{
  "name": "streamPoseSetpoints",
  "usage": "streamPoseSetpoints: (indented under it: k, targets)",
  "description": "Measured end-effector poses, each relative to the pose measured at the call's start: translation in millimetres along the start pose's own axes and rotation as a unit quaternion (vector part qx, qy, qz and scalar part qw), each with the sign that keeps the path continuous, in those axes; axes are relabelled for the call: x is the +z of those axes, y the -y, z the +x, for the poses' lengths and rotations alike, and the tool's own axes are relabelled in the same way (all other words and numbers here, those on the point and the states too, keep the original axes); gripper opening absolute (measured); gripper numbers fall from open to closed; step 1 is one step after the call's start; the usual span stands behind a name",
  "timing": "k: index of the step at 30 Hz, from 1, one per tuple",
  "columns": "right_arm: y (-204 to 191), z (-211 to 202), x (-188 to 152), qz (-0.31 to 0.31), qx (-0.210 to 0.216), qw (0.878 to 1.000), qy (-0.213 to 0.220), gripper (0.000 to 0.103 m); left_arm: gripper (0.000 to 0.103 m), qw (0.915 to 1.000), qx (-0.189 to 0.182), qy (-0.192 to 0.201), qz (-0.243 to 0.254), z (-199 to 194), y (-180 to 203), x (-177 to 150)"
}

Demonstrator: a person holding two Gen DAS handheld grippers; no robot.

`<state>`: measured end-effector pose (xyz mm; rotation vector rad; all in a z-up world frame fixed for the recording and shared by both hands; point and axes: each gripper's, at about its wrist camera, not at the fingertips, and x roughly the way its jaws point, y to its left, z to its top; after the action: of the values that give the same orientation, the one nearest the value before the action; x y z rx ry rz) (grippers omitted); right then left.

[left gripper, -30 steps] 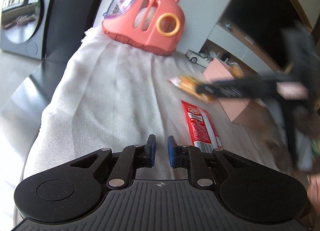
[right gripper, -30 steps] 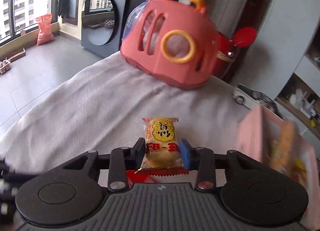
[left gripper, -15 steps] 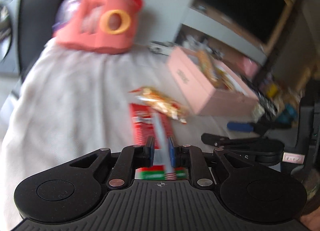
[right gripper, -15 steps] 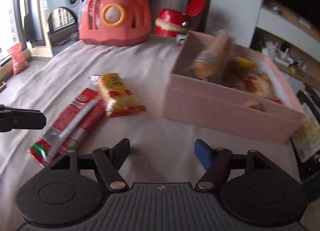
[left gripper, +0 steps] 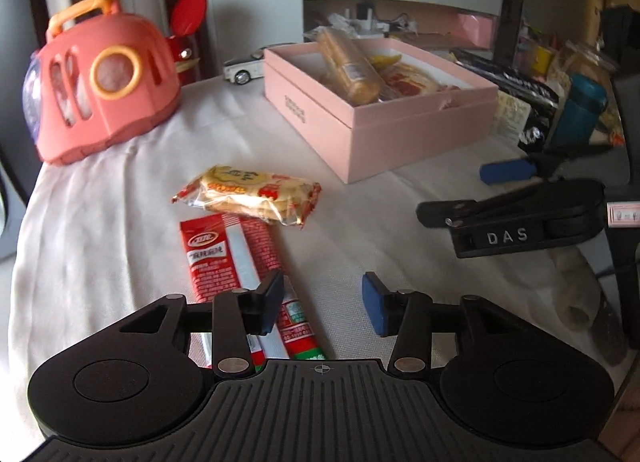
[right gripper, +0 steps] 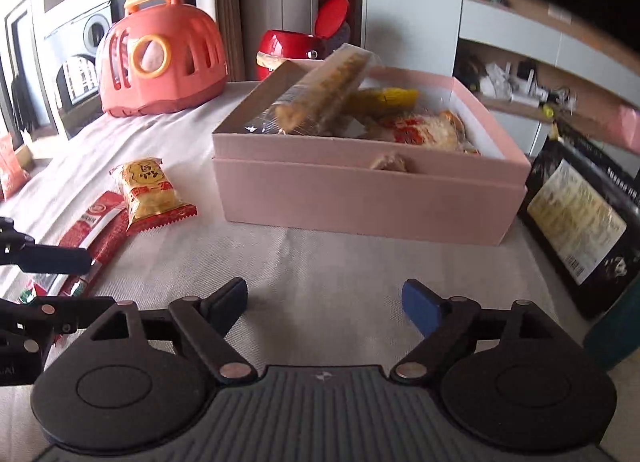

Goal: Organize snacks
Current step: 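Grasp the red sausage packet with the left tool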

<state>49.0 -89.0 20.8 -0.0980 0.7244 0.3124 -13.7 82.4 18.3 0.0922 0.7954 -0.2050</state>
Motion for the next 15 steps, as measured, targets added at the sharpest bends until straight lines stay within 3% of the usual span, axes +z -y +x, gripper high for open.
streamPoseSetpoints:
  k: [2,5,8,12,15]
  targets:
    - [0.9,0.1,-0.5,0.004,-0.001,1.000,0.001,0.086,0.043,0.9998,0.020,0.004,-0.005,-3.1,-5.0,-0.1]
    - [0.5,-0.6,-0.4,0.004,-0.003,1.000,0.001,0.087,0.043,0.9955,0.093,0.009,0.016,-3.1,-5.7,-3.5]
    - [0.5,-0.2,-0.1,0.006,-0.002,1.000,0.001,0.087,0.044,0.9974,0.070,0.005,-0.013,-0.2,-13.7,-0.4]
    - [0.2,0.1,0.0,0.006,-0.002,1.000,0.000,0.088,0.068,0.9984,0.053,-0.005,0.016,5.9,-6.9,1.4]
    - [-0.8,0.2,-0.1,0.004,-0.004,1.000,-0.001,0.089,0.072,0.9986,0.051,0.001,0.010,5.6,-7.5,0.3]
